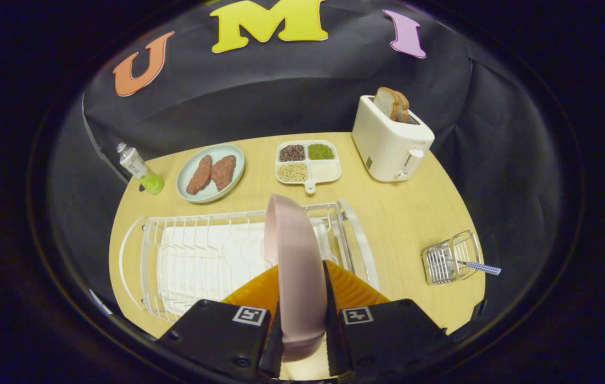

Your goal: Take the plate from the dish rack, then take the spoon from the basket and place it into the plate.

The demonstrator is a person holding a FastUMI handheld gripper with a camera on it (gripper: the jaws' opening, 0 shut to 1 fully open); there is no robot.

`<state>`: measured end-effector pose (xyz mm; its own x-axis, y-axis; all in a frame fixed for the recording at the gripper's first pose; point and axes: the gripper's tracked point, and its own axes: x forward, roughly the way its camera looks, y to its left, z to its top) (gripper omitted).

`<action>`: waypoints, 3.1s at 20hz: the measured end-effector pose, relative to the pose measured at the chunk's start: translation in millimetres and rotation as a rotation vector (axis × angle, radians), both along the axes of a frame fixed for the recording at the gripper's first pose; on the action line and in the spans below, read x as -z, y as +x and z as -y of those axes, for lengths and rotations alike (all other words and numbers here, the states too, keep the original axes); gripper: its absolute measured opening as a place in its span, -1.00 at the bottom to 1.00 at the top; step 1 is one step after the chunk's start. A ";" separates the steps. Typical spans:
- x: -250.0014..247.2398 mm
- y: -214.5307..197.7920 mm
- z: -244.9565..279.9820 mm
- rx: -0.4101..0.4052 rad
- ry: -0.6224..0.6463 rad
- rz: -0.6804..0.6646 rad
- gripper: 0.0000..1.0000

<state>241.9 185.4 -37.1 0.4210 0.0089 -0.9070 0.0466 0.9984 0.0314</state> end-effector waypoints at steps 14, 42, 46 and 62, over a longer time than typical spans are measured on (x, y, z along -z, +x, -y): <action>-49.2 -34.3 14.8 -0.055 0.058 0.104 -0.33; 127.3 -202.0 39.1 0.037 0.730 -0.066 -0.29; 126.7 -198.8 46.5 0.040 0.721 -0.044 -0.09; 53.3 -205.6 117.1 -0.101 0.359 0.528 0.87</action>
<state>36.3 68.3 -90.4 0.7910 0.3357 -0.5115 -0.1597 0.9203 0.3571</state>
